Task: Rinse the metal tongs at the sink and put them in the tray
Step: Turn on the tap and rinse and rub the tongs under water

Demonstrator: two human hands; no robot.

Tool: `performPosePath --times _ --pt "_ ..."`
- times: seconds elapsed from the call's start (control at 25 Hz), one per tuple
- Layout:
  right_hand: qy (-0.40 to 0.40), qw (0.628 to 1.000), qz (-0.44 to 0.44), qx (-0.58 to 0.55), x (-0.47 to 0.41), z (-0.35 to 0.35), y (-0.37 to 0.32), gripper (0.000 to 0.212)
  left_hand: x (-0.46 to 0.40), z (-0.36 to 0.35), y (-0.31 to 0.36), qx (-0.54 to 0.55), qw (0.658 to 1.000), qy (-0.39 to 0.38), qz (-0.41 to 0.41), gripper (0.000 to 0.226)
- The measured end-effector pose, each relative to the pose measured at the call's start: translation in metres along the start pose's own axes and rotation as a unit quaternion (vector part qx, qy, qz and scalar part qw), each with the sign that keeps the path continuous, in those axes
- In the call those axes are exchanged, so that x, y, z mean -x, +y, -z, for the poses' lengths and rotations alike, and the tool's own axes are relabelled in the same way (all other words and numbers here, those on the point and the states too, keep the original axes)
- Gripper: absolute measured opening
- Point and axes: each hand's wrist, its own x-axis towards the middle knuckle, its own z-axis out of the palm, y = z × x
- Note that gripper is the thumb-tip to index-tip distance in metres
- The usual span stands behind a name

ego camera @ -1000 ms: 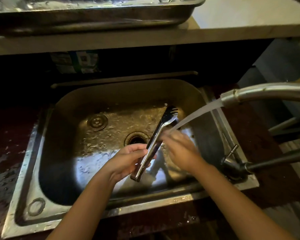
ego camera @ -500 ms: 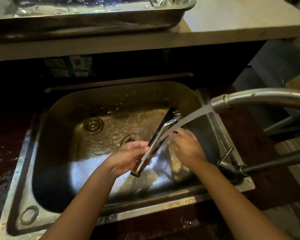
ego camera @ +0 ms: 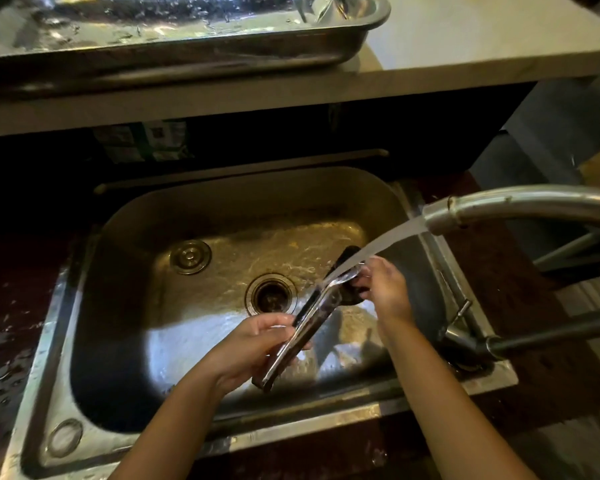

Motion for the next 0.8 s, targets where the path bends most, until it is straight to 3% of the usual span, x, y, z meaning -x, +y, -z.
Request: performPosePath --times 0.08,0.16,0.24,0.32,0.4,0.44,0.48,0.56,0.6,0.64,0.68,0.76,0.8 --pt "0.075 0.991 0.015 0.11 -0.001 0.01 0.006 0.036 -0.001 -0.005 -0.005 0.096 0.995 -0.02 0.01 0.038" --pt "-0.008 0.998 -0.062 0.004 0.003 0.013 0.012 0.051 -0.002 -0.011 -0.009 0.185 0.981 -0.047 0.018 0.04" --pt "-0.104 0.974 -0.152 -0.135 0.006 0.011 0.014 0.036 -0.002 -0.016 -0.01 0.222 0.973 -0.06 0.023 0.035" --pt "-0.119 0.975 -0.126 -0.135 0.006 0.01 0.014 0.017 -0.002 -0.021 -0.009 0.189 0.981 -0.046 0.022 0.03" --pt "-0.073 0.988 -0.084 -0.103 0.002 0.006 0.013 0.014 0.0 -0.027 -0.007 0.021 0.999 0.028 -0.019 0.031" --pt "-0.043 0.993 -0.075 -0.079 -0.001 0.004 0.012 0.02 0.002 -0.029 -0.005 -0.098 0.991 0.075 -0.059 0.038" --pt "-0.018 0.995 -0.072 -0.059 -0.003 0.0 0.011 0.028 0.004 -0.032 -0.003 -0.216 0.964 0.116 -0.107 0.043" --pt "0.009 0.998 -0.059 -0.022 -0.002 -0.007 0.007 0.034 0.003 -0.037 -0.007 -0.422 0.872 0.164 -0.189 0.035" --pt "0.007 0.999 -0.046 -0.011 -0.002 -0.011 0.006 0.034 0.001 -0.039 -0.01 -0.474 0.835 0.184 -0.209 0.025" --pt "-0.007 0.999 -0.031 0.002 -0.001 -0.014 0.004 0.034 0.0 -0.038 -0.012 -0.483 0.826 0.196 -0.214 0.018" --pt "-0.025 0.999 -0.018 0.013 0.001 -0.016 0.001 0.033 -0.002 -0.035 -0.013 -0.444 0.852 0.19 -0.202 0.019" --pt "-0.063 0.998 -0.006 0.002 0.005 -0.015 -0.003 0.022 -0.002 -0.029 -0.013 -0.267 0.943 0.14 -0.142 0.024" --pt "-0.068 0.997 -0.01 -0.017 0.006 -0.012 -0.004 0.015 0.0 -0.026 -0.012 -0.178 0.972 0.109 -0.11 0.021"
